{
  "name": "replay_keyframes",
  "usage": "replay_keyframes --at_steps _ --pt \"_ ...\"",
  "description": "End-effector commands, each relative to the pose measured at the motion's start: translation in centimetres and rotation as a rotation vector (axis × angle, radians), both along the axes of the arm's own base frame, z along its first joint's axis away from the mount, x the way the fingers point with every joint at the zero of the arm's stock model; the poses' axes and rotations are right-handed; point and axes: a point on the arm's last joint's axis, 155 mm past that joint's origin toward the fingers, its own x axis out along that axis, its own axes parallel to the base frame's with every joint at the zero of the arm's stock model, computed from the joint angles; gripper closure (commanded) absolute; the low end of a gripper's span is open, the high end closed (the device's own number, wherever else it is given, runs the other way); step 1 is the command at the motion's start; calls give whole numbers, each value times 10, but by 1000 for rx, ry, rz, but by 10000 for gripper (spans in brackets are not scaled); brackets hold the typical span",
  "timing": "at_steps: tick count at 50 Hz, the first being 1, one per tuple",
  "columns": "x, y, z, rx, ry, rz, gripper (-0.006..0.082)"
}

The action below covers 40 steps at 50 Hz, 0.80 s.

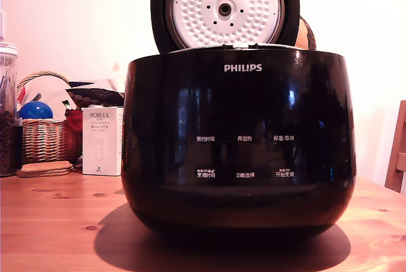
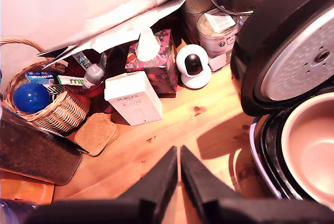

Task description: Close the rice cooker by pressing the lid down with medium force

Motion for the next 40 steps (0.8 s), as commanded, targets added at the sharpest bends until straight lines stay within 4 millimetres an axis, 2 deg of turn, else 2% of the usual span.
replay_keyframes --at_steps 1,6,12,28,40 --pt "41 -18 45 -131 -186 -102 791" --pt "54 -27 47 -175 -195 -143 791" --pt "71 -36 40 -217 -176 -189 791" --pt "111 -72 6 -362 -61 -302 791" --pt "125 -99 -19 -454 33 -378 791"
